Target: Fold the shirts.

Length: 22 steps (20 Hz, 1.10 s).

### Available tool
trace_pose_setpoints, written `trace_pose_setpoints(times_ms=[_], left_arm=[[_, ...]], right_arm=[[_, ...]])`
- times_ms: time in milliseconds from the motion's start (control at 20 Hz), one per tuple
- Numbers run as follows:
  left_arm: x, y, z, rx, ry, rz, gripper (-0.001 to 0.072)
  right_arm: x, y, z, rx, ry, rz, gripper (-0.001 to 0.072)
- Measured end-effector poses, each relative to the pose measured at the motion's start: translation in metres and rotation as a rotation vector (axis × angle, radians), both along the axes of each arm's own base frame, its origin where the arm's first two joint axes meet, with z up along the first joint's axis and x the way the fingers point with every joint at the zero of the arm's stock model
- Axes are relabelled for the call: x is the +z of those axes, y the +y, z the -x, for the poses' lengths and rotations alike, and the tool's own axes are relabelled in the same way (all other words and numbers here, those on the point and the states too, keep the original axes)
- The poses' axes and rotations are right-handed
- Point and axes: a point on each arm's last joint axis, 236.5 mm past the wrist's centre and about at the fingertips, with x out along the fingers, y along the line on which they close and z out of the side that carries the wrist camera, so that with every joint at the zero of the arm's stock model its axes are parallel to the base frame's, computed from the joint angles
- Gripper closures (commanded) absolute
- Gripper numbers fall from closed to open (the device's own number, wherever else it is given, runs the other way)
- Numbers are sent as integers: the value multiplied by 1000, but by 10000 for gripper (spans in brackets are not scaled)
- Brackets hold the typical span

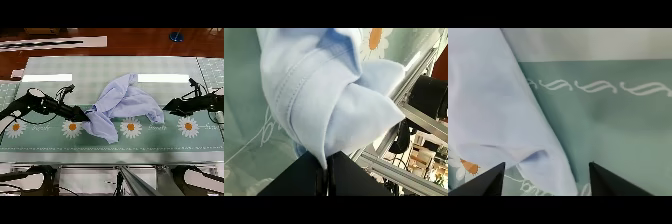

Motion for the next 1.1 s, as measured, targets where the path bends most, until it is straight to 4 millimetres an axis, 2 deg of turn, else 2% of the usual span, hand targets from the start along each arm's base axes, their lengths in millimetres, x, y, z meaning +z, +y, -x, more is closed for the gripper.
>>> trace_pose_setpoints(times_ms=[150, 200, 250, 300, 350, 500, 600, 700, 800, 950, 1000, 1100], left_arm=[[0, 0, 1, -2, 2, 2, 678], [1, 0, 1, -3, 2, 2, 677], [1, 0, 1, -3, 2, 2, 678], [1, 0, 1, -4, 1, 3, 678], [1, 0, 1, -4, 0, 5, 678], [5, -1, -2, -6, -12, 12, 679], [22, -2, -12, -4, -51, 42, 679], [56, 0, -31, 14, -128, 96, 679], [109, 12, -57, 56, -256, 151, 679], [204, 46, -88, 169, -487, 190, 679], [234, 58, -93, 206, -561, 188, 679], [292, 77, -90, 259, -699, 177, 679]], right_arm=[[-13, 21, -4, 32, -8, 12, 148], [-18, 28, -5, 37, -4, 16, 213], [-22, 36, -7, 34, 0, 19, 388], [-28, 42, -9, 34, -1, 29, 612], [-33, 47, -10, 38, 3, 39, 685], [-33, 57, -16, 35, -15, 42, 685], [-17, 58, -24, 34, -63, 44, 685], [20, 50, -38, 35, -155, 55, 686], [71, 33, -55, 10, -288, 81, 685], [177, -1, -70, -68, -545, 149, 686], [210, -9, -69, -91, -619, 170, 686], [272, -20, -62, -131, -761, 209, 686]])
